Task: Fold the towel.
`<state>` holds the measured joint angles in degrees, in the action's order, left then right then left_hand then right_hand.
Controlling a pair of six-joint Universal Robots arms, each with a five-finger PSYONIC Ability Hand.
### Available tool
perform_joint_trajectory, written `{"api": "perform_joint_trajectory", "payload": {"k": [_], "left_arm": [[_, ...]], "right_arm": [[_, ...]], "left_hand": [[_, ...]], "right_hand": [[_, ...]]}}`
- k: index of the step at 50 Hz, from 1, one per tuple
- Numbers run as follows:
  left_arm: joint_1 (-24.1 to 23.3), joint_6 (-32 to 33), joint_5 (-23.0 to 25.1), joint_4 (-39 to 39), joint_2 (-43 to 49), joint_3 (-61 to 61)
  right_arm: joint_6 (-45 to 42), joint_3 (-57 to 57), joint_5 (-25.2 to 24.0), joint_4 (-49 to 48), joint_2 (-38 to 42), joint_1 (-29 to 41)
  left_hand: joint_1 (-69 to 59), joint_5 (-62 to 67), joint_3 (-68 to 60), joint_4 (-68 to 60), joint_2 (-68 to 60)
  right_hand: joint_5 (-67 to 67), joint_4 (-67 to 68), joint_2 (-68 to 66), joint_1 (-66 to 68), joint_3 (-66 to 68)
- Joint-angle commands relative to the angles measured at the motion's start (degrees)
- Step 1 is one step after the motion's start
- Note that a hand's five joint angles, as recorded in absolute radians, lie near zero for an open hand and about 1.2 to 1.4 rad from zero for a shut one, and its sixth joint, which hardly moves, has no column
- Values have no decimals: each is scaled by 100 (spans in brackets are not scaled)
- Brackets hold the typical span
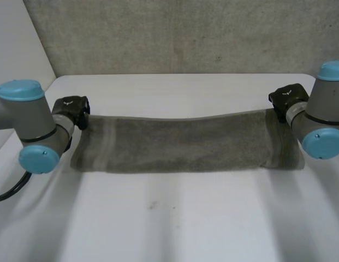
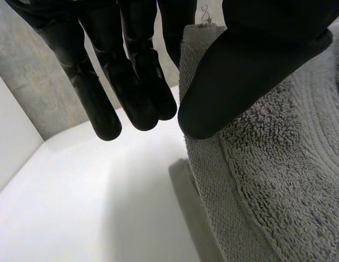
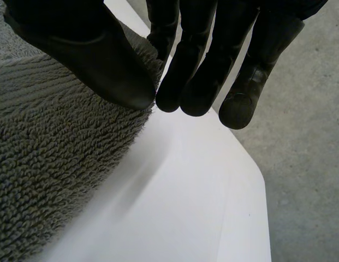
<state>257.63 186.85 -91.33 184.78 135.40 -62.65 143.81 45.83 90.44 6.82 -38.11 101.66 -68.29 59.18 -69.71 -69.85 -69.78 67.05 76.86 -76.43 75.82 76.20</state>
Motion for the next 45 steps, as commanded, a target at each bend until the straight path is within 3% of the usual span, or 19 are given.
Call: {"api": "perform_joint_trajectory", "payload": {"k": [1, 9, 10, 11, 12, 13, 14, 16, 26, 29, 35, 45], "left_arm": [[-72, 10, -166, -3, 495, 762], [-81, -25, -122, 49, 856, 1176], [-81, -26, -122, 50, 857, 1176], [-99, -69, -114, 145, 883, 1202], [-142, -165, -113, 251, 892, 1202], [-143, -166, -113, 252, 892, 1202], [-169, -314, -113, 348, 892, 1194], [-195, -455, -113, 488, 866, 1185], [-169, -1432, -113, 762, 162, 754], [-152, -1590, -96, 770, -521, 19], [-143, -1572, -96, 832, -1540, -1247], [-196, -1520, -113, 885, -2580, -2744]], "right_arm": [[-37, -706, 17, 30, 488, 64], [-63, -1207, 70, 196, 875, 64], [-98, -1277, 105, 214, 936, 64], [-99, -1278, 105, 214, 937, 64], [-151, -1339, 158, 214, 972, 73], [-151, -1340, 158, 214, 972, 73], [-195, -1392, 228, 197, 972, 82], [-239, -1419, 299, 170, 937, 108], [164, -1165, 378, 197, -160, 126], [227, -926, 343, 170, -381, 99], [262, 924, 316, 205, -1619, 64], [271, 3061, 45, 153, -2420, 47]], "left_hand": [[-1171, 1082, -1029, -1015, -1022], [-1171, 1082, -1029, -1015, -1022], [-1171, 1082, -1029, -1015, -1022], [376, -464, 517, 531, 524], [4571, -4660, 4712, 4727, 4720], [4613, -4702, 4754, 4769, 4762], [5629, -5718, 5771, 5785, 5778], [5829, -5918, 5971, 5985, 5978], [5829, -5918, 5971, 5985, 5978], [5829, -5918, 5971, 5985, 5978], [5829, -5918, 5971, 5985, 5978], [5829, -5918, 5971, 5985, 5978]], "right_hand": [[295, 314, -357, 418, 380], [295, 314, -357, 418, 380], [-2996, -2977, 2934, -2873, -2912], [-3029, -3010, 2967, -2906, -2944], [-6705, -6686, 6643, -6582, -6620], [-6705, -6686, 6643, -6582, -6620], [-6705, -6686, 6643, -6582, -6620], [-6705, -6686, 6643, -6582, -6620], [-6705, -6686, 6643, -6582, -6620], [-6705, -6686, 6643, -6582, -6620], [-6705, -6686, 6643, -6582, -6620], [-6582, -6563, 6520, -6459, -6497]]}}
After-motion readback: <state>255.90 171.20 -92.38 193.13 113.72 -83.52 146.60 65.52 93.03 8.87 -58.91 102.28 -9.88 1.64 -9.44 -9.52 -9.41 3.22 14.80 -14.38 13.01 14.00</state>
